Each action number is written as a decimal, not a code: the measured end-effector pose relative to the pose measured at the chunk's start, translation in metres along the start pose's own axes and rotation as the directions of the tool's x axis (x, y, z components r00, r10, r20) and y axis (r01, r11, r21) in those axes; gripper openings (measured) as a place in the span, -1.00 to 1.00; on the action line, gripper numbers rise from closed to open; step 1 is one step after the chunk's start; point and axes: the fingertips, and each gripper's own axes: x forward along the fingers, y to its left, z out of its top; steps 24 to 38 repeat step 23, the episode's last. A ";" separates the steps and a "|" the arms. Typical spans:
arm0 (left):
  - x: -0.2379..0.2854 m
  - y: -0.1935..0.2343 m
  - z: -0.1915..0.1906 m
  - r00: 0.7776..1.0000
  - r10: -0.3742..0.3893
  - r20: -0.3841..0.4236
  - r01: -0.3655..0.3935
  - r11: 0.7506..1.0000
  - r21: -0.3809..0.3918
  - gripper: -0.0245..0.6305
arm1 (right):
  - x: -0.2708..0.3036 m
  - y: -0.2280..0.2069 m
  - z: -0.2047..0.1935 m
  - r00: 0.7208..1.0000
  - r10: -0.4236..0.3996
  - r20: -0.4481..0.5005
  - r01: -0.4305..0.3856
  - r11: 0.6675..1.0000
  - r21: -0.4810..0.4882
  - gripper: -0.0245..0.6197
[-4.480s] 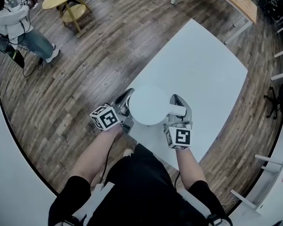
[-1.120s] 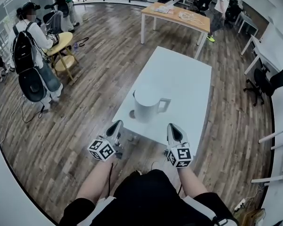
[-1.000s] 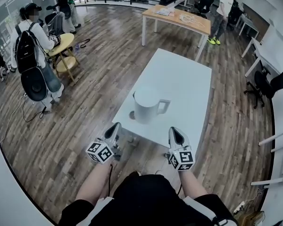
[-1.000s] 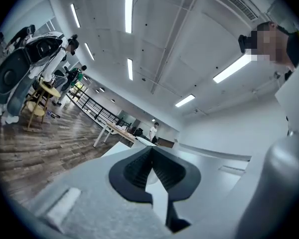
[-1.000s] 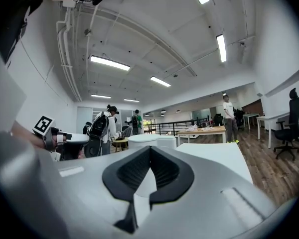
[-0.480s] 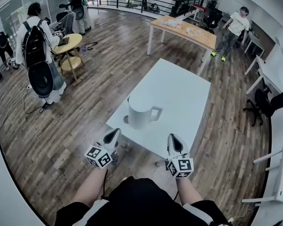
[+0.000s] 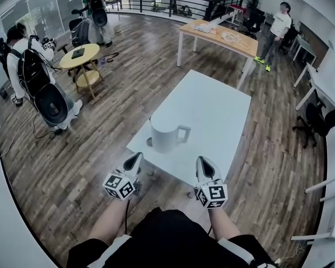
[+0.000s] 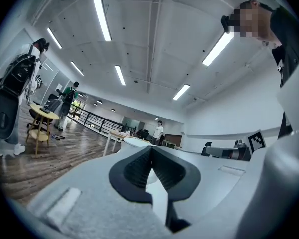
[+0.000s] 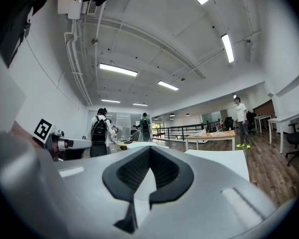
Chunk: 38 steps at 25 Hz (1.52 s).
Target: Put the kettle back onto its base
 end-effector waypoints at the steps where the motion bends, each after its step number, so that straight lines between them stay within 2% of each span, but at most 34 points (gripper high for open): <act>1: 0.001 -0.001 0.001 1.000 0.001 0.003 -0.001 1.000 0.007 -0.93 | 0.000 -0.001 0.000 1.000 0.002 -0.002 -0.002 1.000 -0.002 -0.91; 8: 0.006 -0.015 -0.001 1.000 -0.014 0.005 0.014 1.000 0.004 -0.93 | 0.000 -0.006 -0.004 1.000 0.010 -0.015 -0.009 1.000 0.009 -0.91; 13: 0.008 -0.024 -0.003 0.999 -0.033 -0.017 0.034 0.997 0.065 -0.93 | 0.003 -0.004 -0.007 0.999 0.024 -0.025 -0.024 1.000 0.003 -0.91; 18: 0.011 -0.027 -0.003 0.999 -0.036 -0.020 0.037 0.997 0.071 -0.93 | 0.005 -0.008 -0.011 0.999 0.020 -0.033 -0.020 1.000 0.008 -0.91; 23: 0.007 -0.026 -0.005 1.000 -0.022 -0.020 0.023 0.999 0.041 -0.93 | 0.003 -0.006 -0.012 0.999 0.020 -0.037 -0.020 1.000 0.011 -0.91; 38: 0.007 -0.026 -0.005 1.000 -0.022 -0.020 0.023 0.999 0.041 -0.93 | 0.003 -0.006 -0.012 0.999 0.020 -0.037 -0.020 1.000 0.011 -0.91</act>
